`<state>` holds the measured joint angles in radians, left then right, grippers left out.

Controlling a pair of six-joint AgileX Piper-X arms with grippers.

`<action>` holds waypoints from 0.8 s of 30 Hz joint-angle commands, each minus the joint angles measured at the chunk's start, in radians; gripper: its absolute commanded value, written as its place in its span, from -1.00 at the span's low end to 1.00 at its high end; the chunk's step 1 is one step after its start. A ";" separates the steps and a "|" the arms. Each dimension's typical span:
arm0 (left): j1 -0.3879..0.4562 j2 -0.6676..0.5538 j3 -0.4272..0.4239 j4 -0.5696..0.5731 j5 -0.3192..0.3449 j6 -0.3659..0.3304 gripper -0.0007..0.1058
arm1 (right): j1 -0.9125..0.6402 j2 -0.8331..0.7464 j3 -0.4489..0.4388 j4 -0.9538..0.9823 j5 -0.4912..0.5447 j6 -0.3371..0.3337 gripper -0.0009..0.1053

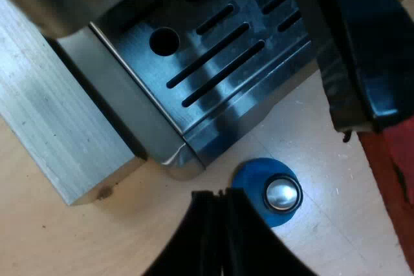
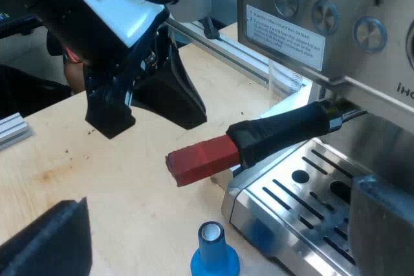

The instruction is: Put the handle in the coffee machine

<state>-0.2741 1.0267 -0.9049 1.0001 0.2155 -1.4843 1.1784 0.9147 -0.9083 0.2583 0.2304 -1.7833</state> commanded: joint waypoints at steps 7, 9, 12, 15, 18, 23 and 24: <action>-0.121 0.000 0.000 -0.003 -0.010 -0.008 -0.98 | 0.001 -0.004 -0.006 -0.013 -0.008 -0.008 0.54; -0.135 0.000 0.000 -0.003 -0.010 -0.008 -0.98 | 0.001 -0.004 -0.006 -0.013 -0.008 -0.008 0.54; -0.156 0.000 0.000 -0.003 -0.010 -0.008 -0.98 | 0.001 -0.004 -0.006 -0.013 -0.008 -0.008 0.54; -0.194 0.000 0.000 -0.003 -0.010 -0.008 -0.98 | 0.001 -0.004 -0.006 -0.013 -0.008 -0.008 0.54; -0.244 0.000 0.000 -0.024 -0.010 0.007 -0.98 | 0.001 -0.004 -0.006 -0.013 -0.010 -0.005 0.54; -0.294 0.000 0.000 -0.070 -0.007 0.030 -0.98 | 0.001 -0.004 -0.006 -0.001 -0.011 0.069 0.54; -0.299 0.000 0.000 -0.074 -0.002 0.032 -0.98 | 0.001 -0.004 -0.006 0.001 -0.011 0.069 0.54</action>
<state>-0.5385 1.0267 -0.9049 0.9777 0.0701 -1.4585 1.1784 0.9147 -0.9083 0.2623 0.2288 -1.7199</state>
